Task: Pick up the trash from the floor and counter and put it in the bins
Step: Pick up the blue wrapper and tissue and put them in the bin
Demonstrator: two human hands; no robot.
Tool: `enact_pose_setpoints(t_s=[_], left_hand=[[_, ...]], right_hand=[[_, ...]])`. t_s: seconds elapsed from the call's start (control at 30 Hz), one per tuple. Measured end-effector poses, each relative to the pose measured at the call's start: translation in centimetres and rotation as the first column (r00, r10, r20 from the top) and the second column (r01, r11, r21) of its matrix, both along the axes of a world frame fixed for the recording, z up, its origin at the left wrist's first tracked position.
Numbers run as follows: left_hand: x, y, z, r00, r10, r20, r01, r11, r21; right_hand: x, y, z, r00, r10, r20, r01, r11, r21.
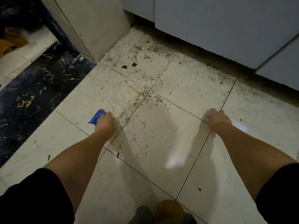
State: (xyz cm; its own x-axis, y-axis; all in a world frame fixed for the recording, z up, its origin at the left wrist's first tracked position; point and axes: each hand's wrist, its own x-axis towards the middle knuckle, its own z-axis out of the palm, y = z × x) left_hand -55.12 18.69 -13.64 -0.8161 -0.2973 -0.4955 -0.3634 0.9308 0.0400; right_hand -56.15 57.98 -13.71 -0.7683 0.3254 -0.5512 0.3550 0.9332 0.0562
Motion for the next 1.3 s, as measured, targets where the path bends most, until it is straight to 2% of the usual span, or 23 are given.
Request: enact_pose_setpoints(t_s=[0.07,0.17,0.27,0.37,0.5,0.6,0.73,0.83,1.0,1.1,1.17,1.23,1.3], left_hand=[[0.8,0.2,0.5,0.999,0.005,-0.041,-0.003,0.999,0.055],[1.7,0.5,2.2,0.994,-0.001,-0.111,0.015,0.992,0.128],[2.4,0.1,5.3,0.975,0.014,-0.221,0.033,0.978,0.205],[3.7,-2.4,10.0,0.939,0.024,-0.344,0.064,0.969,0.241],[8.1,-9.4,17.8,0.853,0.083,-0.515,0.047,0.971,0.234],[14.0,-16.6,23.1,0.769,0.18,-0.613,-0.061,0.976,0.21],[23.7,-26.3,27.3,0.672,0.278,-0.686,-0.241,0.958,0.153],[31.1,-32.1,28.4,0.62,0.346,-0.704,-0.359,0.923,0.137],[40.6,-37.4,26.4,0.571,0.458,-0.681,-0.532,0.838,0.118],[44.0,-39.2,23.8,0.566,0.534,-0.628,-0.596,0.791,0.136],[45.1,-40.0,21.8,0.616,0.588,-0.524,-0.617,0.774,0.144],[45.6,-40.3,19.8,0.705,0.615,-0.353,-0.606,0.781,0.153],[45.6,-40.4,18.2,0.802,0.57,-0.179,-0.551,0.821,0.147]], right_hand=[[-0.4,-0.6,0.7,0.999,-0.024,0.024,0.025,0.998,-0.066],[-1.0,-3.4,2.6,0.996,-0.013,-0.091,0.0,0.991,-0.133],[-2.6,-9.0,5.9,0.965,0.105,-0.24,-0.159,0.962,-0.22],[-3.9,-17.1,10.4,0.889,0.238,-0.392,-0.369,0.879,-0.303],[-2.1,-30.4,17.9,0.712,0.378,-0.592,-0.652,0.671,-0.355],[1.8,-40.7,23.3,0.565,0.45,-0.692,-0.807,0.475,-0.35],[9.5,-52.6,28.5,0.335,0.512,-0.791,-0.942,0.164,-0.292],[15.8,-59.7,30.2,0.185,0.53,-0.828,-0.969,-0.041,-0.243],[25.1,-67.3,29.2,0.05,0.581,-0.813,-0.939,-0.249,-0.236],[29.3,-70.7,26.6,-0.004,0.651,-0.759,-0.909,-0.318,-0.269],[31.3,-72.5,24.5,-0.049,0.762,-0.645,-0.906,-0.305,-0.292],[32.6,-73.9,21.9,-0.067,0.882,-0.466,-0.924,-0.231,-0.305],[33.3,-74.5,19.4,-0.054,0.958,-0.28,-0.94,-0.144,-0.31]])
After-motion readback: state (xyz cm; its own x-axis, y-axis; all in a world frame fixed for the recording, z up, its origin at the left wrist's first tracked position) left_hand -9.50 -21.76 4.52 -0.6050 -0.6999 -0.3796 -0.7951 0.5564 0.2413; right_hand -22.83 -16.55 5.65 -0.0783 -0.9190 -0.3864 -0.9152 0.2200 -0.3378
